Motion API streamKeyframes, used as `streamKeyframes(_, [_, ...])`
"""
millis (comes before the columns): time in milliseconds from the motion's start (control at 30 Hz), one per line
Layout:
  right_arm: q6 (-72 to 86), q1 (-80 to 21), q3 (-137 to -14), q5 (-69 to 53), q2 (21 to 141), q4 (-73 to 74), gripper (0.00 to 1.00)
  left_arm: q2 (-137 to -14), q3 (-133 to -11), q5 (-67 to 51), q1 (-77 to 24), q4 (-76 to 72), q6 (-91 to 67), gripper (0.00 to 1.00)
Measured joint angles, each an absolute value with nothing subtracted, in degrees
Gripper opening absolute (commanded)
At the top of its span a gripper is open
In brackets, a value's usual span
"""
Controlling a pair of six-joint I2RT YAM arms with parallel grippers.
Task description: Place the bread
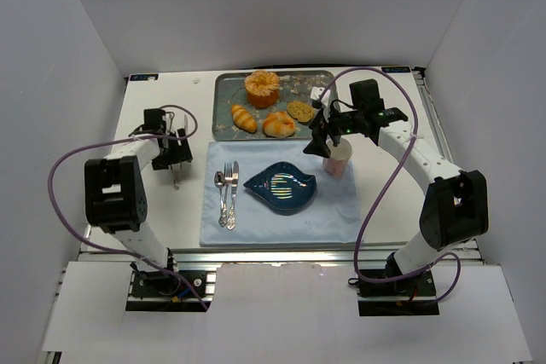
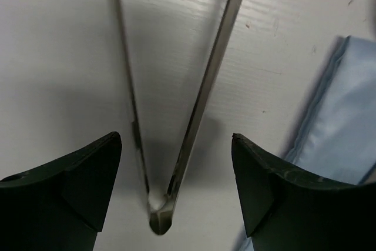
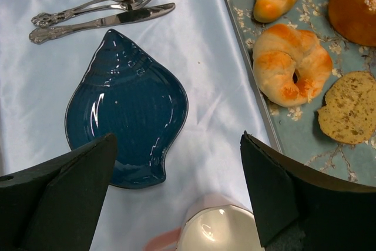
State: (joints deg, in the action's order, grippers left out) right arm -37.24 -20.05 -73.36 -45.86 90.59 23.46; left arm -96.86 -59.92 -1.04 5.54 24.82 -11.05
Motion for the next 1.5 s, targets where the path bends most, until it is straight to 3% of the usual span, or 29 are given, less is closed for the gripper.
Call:
streamKeyframes(300, [-36.2,-19.9,-73.3,-43.5,90.6,22.3,0.89,-103.6,-63.4,1.7,2.2,22.4,-7.7,0.73])
streamKeyframes(633, [-35.1,-18.2,-73.3,-43.2,90.6,22.1,0.89,-104.7,-63.6,6.8,1.6,20.5,-7.5,0.70])
streamKeyframes(867, [-34.8,-18.0,-73.3,-43.2,90.5,22.1,0.89,-105.8,-63.9,7.4,1.0,17.3,-8.8,0.25])
streamKeyframes(1033, [-34.7,-17.8,-73.3,-43.2,89.9,22.1,0.89,-105.8,-63.9,6.9,1.0,16.5,-9.6,0.03])
streamKeyframes(1167, [-34.7,-17.0,-73.3,-43.2,88.9,22.1,0.89,-104.7,-63.9,3.0,1.1,17.3,-12.5,0.02])
streamKeyframes(1300, [-34.7,-16.5,-73.2,-43.1,87.8,22.1,0.89,-100.7,-64.4,-5.5,1.1,17.7,-18.2,0.07])
streamKeyframes(1500, [-34.5,-15.9,-72.5,-43.1,87.3,21.3,0.89,-95.8,-69.7,-16.9,-0.8,15.6,-26.6,0.28])
